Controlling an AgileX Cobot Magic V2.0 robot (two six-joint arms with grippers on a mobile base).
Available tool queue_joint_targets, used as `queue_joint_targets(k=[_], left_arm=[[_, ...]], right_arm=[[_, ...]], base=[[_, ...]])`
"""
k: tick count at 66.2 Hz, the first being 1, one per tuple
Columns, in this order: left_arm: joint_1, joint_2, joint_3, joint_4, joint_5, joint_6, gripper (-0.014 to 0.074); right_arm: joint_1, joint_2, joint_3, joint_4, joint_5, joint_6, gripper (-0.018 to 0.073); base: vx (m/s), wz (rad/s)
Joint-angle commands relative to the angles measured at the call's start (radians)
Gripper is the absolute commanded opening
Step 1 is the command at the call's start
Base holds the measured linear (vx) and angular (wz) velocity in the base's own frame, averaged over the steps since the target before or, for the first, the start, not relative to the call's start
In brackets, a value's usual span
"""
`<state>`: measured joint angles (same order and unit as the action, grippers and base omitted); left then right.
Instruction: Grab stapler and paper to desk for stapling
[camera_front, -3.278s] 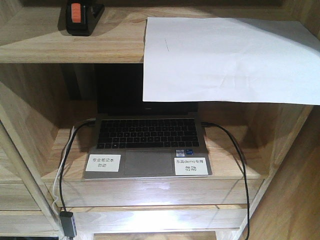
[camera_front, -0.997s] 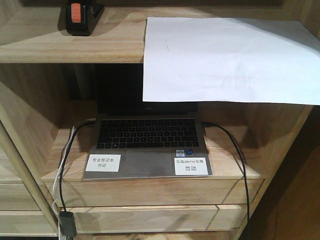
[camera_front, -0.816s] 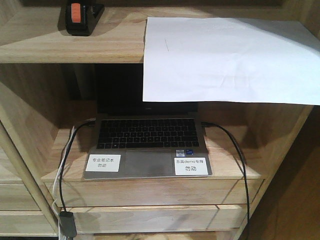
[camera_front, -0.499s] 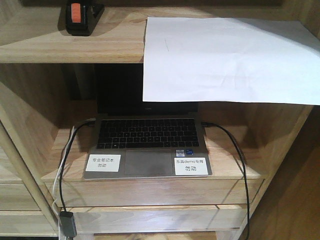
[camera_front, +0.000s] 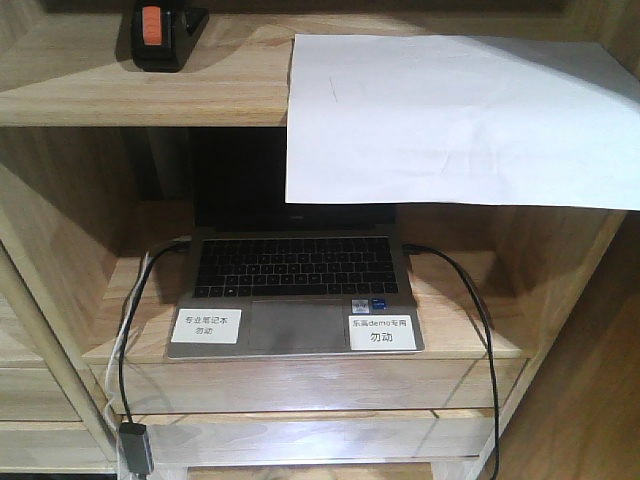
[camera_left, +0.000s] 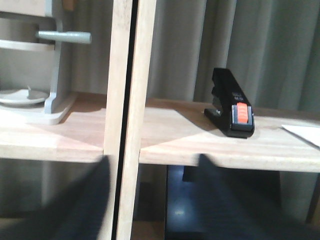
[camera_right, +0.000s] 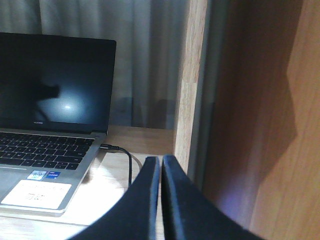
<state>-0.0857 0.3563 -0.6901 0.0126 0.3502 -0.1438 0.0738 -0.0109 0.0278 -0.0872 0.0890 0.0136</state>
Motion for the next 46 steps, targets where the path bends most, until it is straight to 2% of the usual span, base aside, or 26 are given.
queue_joint_targets(k=[1, 19, 29, 33, 46], left_arm=[[-0.006, 0.015, -0.032, -0.001, -0.081, -0.001, 0.0455], [-0.006, 0.015, -0.032, -0.013, -0.077, -0.004, 0.0450], [-0.006, 0.024, -0.046, -0.013, -0.076, 0.099, 0.0450], [-0.006, 0.046, -0.068, -0.013, -0.061, 0.102, 0.0450], [-0.021, 0.167, -0.167, -0.120, -0.006, 0.117, 0.0450]], right_arm=[[-0.002, -0.014, 0.003, -0.010, -0.079, -0.005, -0.0009], [-0.002, -0.014, 0.003, -0.010, -0.079, -0.005, -0.0009], [-0.002, -0.014, 0.003, -0.010, -0.079, -0.005, -0.0009], [-0.002, -0.014, 0.003, -0.010, -0.079, -0.005, -0.0009], [-0.002, -0.014, 0.003, -0.010, -0.079, -0.005, -0.0009]], base=[[0.00, 0.00], [0.00, 0.00], [0.00, 0.00], [0.00, 0.00], [0.00, 0.00]])
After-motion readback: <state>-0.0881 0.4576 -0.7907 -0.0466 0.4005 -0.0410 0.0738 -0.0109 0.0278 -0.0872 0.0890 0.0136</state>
